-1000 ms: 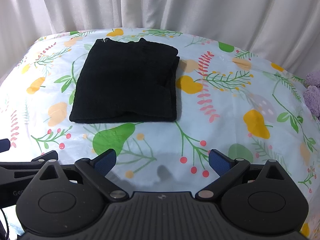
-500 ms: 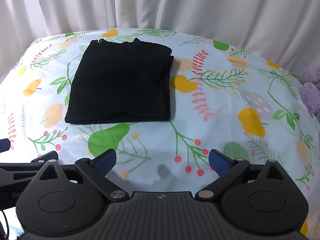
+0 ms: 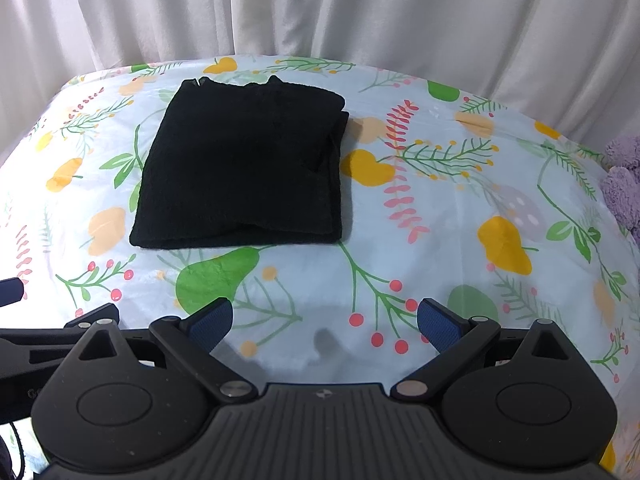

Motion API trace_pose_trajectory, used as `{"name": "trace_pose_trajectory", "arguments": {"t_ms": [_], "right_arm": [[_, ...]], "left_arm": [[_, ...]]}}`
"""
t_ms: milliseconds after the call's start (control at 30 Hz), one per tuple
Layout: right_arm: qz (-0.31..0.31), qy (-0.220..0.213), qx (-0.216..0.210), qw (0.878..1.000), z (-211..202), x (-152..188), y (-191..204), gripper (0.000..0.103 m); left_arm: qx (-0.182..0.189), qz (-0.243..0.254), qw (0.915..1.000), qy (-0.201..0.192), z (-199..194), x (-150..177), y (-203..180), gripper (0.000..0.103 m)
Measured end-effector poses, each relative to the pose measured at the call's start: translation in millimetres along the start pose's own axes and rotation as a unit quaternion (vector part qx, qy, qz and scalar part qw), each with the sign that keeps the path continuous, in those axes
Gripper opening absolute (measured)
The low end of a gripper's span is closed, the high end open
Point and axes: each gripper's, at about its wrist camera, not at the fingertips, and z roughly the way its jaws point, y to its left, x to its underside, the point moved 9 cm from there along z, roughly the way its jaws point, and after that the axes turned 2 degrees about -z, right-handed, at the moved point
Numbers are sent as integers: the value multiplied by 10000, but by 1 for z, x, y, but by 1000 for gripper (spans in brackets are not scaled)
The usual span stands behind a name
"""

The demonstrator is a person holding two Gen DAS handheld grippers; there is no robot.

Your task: Fold small clothes

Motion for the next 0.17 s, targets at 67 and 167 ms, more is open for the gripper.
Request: {"name": "trace_pose_trajectory", "arguments": {"t_ms": [67,167], "right_arm": [[1,4,-9,10000,2,0,-2,99],[-9,11,-7,10000,2,0,-2,99]], "left_arm": [[-23,28,10000,21,1,0,-1,100],[-74,82,9999,74,3,1,-2,101]]}}
